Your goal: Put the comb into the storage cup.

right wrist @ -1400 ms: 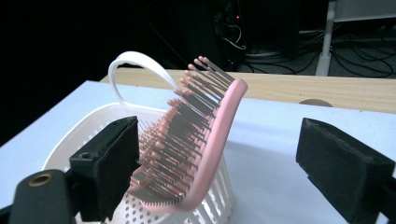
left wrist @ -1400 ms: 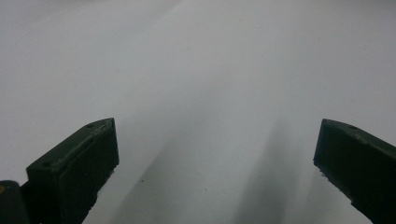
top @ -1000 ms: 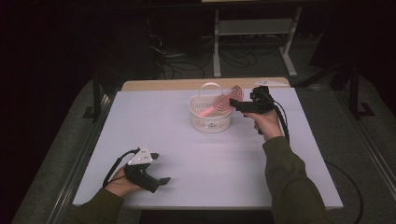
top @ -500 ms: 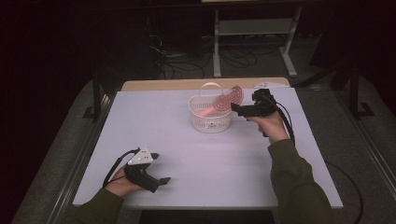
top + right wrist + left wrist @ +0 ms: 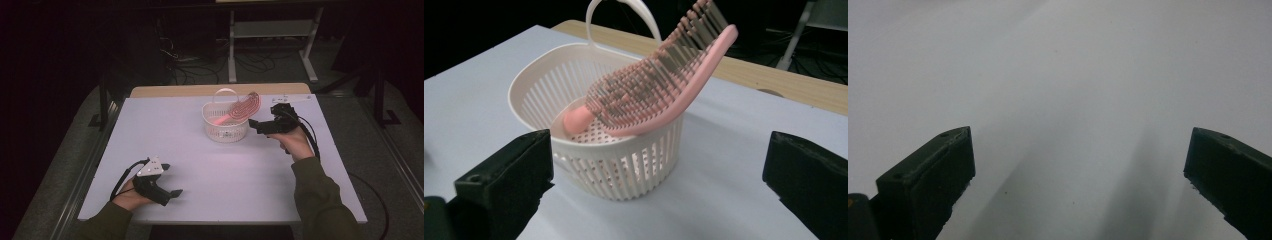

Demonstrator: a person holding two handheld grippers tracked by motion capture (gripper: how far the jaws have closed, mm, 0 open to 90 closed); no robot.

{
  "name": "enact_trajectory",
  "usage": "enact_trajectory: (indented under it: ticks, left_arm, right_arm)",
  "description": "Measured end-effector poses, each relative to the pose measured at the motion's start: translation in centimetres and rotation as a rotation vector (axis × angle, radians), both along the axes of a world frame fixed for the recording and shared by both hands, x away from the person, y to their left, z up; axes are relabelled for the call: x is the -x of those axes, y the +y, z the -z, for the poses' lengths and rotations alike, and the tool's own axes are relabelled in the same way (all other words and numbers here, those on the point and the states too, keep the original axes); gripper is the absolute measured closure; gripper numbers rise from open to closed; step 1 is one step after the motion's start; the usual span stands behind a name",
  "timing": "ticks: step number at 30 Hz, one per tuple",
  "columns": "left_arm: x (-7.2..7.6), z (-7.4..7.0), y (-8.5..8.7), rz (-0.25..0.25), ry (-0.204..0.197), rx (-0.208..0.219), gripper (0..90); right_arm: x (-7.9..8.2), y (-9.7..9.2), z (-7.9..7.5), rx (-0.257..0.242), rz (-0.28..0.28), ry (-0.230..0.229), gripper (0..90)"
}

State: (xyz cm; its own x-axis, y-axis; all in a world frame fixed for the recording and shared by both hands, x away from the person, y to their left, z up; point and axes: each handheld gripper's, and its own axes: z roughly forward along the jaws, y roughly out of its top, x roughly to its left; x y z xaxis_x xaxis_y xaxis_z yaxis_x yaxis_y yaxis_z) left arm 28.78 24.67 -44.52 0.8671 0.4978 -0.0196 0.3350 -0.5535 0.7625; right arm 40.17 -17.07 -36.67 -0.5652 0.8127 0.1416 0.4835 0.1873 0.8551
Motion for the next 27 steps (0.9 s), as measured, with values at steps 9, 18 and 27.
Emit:
enact_trajectory:
  ticks: [9,18,27]
  left_arm:
    - [0.0,0.0,0.0,0.0,-0.003,-0.001,0.0]
    - [0.0,0.0,0.0,-0.007,-0.003,0.001,0.0]
    - [0.0,-0.1,0.1,-0.011,-0.006,0.008,0.0]
  right_arm:
    - [1.3,0.5,0.5,0.036,-0.029,0.003,0.0]
    - [2.5,0.3,1.3,0.056,-0.039,0.003,0.0]
    - [3.7,0.2,2.4,0.081,-0.053,0.017,0.0]
